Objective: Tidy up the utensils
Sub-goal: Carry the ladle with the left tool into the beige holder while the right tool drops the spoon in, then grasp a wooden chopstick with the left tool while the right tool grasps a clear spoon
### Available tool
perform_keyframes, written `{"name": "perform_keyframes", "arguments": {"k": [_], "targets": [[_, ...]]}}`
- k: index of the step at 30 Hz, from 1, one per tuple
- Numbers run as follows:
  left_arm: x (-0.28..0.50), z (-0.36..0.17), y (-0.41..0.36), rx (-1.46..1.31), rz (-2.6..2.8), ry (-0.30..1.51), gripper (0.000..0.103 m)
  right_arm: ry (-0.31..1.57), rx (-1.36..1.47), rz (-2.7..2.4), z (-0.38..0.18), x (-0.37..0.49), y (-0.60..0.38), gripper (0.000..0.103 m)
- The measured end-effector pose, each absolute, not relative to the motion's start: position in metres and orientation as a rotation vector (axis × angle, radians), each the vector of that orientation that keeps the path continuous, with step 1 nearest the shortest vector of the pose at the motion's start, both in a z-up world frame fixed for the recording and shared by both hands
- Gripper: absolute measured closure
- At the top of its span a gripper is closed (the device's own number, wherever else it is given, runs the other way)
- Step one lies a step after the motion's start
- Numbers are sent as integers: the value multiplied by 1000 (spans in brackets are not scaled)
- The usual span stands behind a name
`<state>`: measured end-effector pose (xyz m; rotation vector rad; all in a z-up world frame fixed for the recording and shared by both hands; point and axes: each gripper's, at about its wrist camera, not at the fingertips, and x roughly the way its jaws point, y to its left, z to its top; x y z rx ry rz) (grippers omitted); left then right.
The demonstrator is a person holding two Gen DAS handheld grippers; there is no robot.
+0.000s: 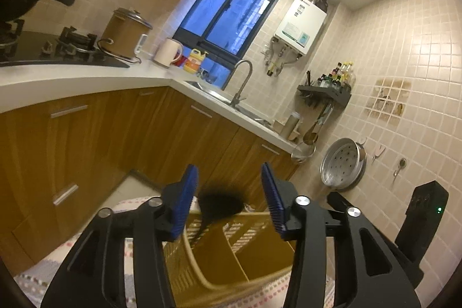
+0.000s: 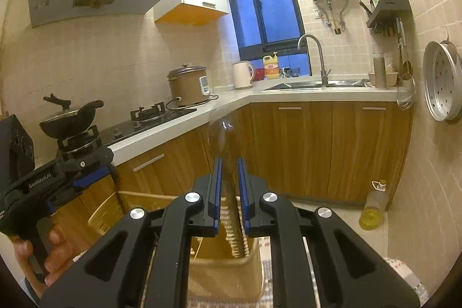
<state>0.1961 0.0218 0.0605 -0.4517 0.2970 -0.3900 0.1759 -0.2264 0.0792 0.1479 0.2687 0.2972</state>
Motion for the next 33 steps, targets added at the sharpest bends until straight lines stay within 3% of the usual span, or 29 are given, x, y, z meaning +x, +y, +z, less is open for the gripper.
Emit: {"name": "perform_keyframes", "arguments": {"k": [7, 10, 13, 25, 33], "targets": [[157, 79, 23, -405, -383, 302, 54, 291, 165, 296, 87, 134, -240, 92], [136, 82, 23, -380, -369, 339, 54, 313, 179, 304, 88, 114, -246, 86], [117, 73, 25, -375, -364, 427, 53, 342, 195, 315, 86, 95, -254, 78], [65, -7, 20, -252, -344, 852, 53, 592, 184, 338, 43, 57, -264, 76], [53, -54, 13, -147, -335, 1008, 71, 700, 191, 364, 15, 54, -254, 75]]}}
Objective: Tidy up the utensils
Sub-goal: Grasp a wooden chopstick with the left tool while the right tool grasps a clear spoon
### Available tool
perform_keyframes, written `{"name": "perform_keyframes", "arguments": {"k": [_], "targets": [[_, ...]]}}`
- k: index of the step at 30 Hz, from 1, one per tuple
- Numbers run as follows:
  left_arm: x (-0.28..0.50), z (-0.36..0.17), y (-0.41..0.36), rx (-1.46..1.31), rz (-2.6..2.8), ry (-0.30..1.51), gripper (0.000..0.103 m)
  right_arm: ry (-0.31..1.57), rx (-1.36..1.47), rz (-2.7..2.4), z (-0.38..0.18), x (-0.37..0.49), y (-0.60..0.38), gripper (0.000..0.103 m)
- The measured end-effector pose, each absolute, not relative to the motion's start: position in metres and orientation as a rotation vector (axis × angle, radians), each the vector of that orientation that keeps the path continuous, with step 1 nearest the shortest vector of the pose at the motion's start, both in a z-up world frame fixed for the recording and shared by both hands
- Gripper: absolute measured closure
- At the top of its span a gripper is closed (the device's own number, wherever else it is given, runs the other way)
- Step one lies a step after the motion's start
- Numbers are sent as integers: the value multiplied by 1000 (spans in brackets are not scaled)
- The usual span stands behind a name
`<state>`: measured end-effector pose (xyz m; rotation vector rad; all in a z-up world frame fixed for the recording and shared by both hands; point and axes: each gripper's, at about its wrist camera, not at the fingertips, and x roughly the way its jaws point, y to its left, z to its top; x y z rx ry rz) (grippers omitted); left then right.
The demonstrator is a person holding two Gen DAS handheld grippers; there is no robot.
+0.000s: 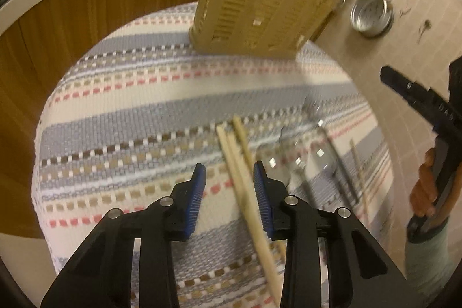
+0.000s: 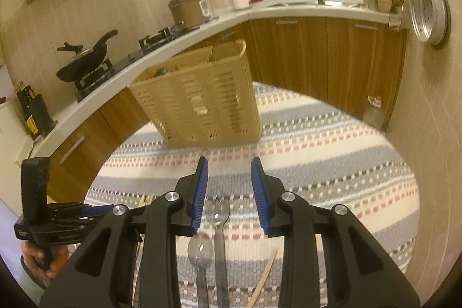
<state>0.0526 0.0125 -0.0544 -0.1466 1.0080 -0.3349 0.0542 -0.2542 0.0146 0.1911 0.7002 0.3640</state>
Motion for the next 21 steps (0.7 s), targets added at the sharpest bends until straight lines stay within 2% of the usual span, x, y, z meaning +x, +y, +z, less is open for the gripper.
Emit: {"name": "perform_keyframes", "arguments": {"k": [12, 19, 21], "targets": [[38, -65, -14, 56, -217, 984, 74, 730, 140, 341, 4, 53, -243, 75], [45, -65, -35, 159, -126, 1005, 72, 836, 92, 282, -10, 64, -232, 75], [45, -63, -34, 157, -127, 1011, 76, 847, 101, 291, -12, 65, -234, 75]]}}
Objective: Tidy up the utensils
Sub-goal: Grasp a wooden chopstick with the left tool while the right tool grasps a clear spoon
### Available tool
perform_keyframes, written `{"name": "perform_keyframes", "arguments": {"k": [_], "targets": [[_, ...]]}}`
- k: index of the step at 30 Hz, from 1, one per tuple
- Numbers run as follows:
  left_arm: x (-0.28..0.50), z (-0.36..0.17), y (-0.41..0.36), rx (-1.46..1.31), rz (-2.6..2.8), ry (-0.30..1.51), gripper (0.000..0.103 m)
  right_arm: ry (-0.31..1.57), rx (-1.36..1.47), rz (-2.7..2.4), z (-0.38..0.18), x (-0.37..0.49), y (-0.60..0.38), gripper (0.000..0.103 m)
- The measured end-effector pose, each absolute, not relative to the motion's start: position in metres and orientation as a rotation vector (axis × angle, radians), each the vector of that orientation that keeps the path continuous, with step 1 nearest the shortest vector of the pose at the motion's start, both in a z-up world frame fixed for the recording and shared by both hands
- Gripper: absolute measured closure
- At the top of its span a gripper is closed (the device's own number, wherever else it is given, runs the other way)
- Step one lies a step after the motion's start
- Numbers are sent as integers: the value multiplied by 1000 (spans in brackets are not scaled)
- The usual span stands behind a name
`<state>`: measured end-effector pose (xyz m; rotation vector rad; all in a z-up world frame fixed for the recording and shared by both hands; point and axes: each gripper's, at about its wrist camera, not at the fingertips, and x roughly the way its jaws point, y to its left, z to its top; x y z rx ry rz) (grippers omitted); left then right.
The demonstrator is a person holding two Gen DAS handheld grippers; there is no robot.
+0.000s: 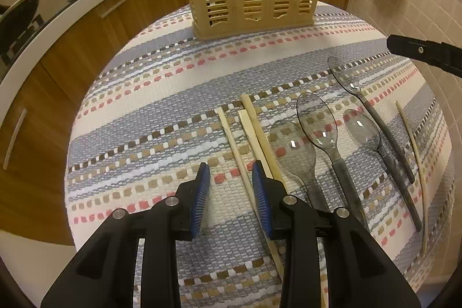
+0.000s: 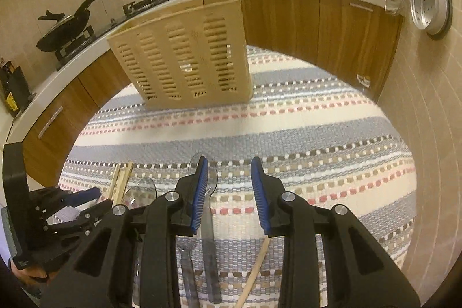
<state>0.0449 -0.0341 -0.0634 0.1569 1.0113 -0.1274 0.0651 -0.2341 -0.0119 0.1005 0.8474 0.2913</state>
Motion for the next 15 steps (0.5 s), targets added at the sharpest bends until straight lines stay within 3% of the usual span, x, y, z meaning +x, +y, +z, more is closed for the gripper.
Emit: {"name": "perform_keyframes", "arguments": {"k": [1, 3, 5, 8, 11, 15], "targets": [[44, -63, -31, 150, -128, 1014, 78, 850, 100, 291, -12, 65, -235, 75], [43, -61, -24, 151, -118, 1021, 95, 861, 98, 296, -13, 66, -235, 75], [46, -61, -15, 122, -138, 1039, 99, 909, 108, 316, -15, 72, -234, 75], [51, -58, 3, 57, -139, 1065, 99, 1004, 103, 334, -18, 89, -230, 73], [54, -55, 17, 19, -131, 1069, 99, 1086, 75, 348, -26, 104, -220, 49], [60, -57, 32, -66, -186, 1101, 98, 1152, -8, 370, -37, 113, -198, 49]]}}
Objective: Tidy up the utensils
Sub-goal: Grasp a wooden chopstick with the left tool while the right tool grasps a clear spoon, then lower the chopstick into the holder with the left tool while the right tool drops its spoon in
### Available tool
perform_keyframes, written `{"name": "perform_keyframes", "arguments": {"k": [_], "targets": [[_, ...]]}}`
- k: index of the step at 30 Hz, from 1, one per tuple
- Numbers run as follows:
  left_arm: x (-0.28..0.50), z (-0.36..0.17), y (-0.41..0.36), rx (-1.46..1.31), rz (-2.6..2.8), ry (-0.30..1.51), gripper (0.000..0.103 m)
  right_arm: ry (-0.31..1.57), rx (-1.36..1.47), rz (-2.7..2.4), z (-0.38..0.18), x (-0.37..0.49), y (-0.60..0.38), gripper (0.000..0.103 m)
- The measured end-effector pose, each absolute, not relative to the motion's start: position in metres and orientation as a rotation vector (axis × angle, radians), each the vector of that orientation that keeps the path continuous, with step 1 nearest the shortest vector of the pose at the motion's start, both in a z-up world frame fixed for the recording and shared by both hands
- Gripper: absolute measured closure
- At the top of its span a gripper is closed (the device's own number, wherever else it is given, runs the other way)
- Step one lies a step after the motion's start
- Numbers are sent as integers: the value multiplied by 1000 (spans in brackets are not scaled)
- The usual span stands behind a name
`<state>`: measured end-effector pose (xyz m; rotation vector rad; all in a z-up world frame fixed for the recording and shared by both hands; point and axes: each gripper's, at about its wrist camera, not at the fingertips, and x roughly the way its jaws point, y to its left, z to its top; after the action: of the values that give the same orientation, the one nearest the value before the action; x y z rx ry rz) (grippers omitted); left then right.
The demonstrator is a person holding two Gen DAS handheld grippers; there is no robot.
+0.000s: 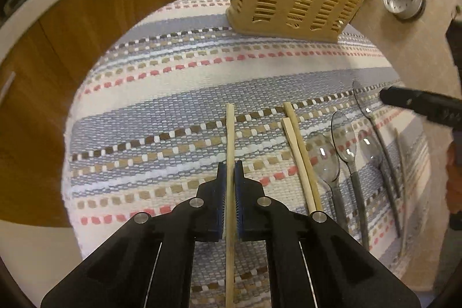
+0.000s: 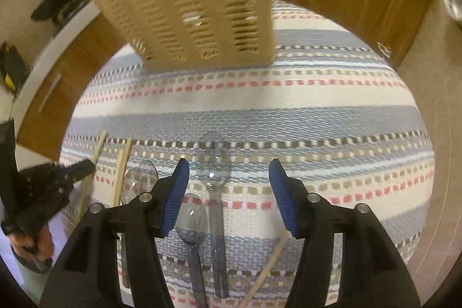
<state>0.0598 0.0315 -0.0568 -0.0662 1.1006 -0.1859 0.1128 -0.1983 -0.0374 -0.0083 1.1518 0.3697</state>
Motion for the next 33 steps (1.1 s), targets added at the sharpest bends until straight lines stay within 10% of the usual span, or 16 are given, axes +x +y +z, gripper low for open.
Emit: {"name": "perform_keyframes", "arguments": {"k": [10, 14, 15, 33], "targets": [[84, -56, 18, -49, -302, 1238, 77, 1283, -157, 341, -62, 120, -159, 50], [89, -55, -6, 112, -269, 1261, 85, 1278, -238, 326, -61, 116, -140, 75], [89, -56, -12, 160, -239, 1255, 99, 1281, -243, 323, -61, 115, -138, 75], [57, 52, 7, -212, -328, 723, 99, 953, -35, 477, 29, 69, -195, 76]]}}
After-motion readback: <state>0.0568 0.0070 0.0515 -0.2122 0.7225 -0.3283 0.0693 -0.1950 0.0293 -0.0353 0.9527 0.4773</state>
